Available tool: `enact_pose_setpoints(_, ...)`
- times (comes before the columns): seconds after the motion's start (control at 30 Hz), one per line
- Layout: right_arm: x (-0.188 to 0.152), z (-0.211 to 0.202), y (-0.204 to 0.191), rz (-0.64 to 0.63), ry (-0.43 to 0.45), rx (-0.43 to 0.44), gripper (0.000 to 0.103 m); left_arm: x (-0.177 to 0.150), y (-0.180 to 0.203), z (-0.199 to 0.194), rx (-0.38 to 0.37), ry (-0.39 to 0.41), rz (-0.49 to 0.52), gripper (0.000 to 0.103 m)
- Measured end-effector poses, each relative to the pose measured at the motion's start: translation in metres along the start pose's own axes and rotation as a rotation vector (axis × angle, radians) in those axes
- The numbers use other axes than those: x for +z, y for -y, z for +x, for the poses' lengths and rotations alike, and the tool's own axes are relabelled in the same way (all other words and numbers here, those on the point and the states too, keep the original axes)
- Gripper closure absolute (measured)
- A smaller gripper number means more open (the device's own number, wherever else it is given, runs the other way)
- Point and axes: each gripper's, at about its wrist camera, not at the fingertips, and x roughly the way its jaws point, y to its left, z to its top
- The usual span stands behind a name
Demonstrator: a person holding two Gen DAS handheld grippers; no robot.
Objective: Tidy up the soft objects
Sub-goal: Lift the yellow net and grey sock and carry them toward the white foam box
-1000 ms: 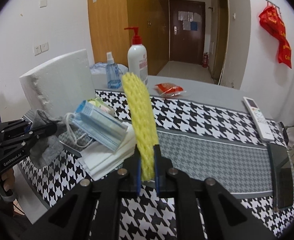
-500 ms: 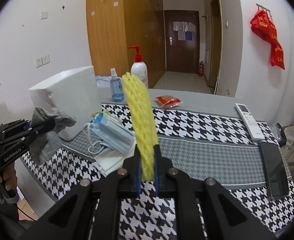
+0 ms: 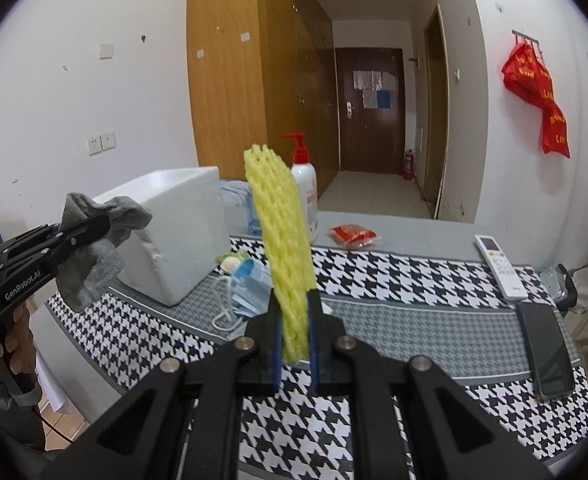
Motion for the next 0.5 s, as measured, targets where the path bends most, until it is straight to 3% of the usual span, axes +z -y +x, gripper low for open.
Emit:
enact_pose_setpoints(0.33, 0.012, -0.018, -0.013, 0.007, 0.079, 0.017, 0.090, 0.013, -0.005, -0.025, 0.009, 0.051, -0.004, 0.092)
enact_pose_setpoints(0.5, 0.019, -0.022, -0.019, 0.020, 0.100, 0.024, 0.090, 0.014, -0.016, -0.034, 0.055, 0.060, -0.021, 0.092)
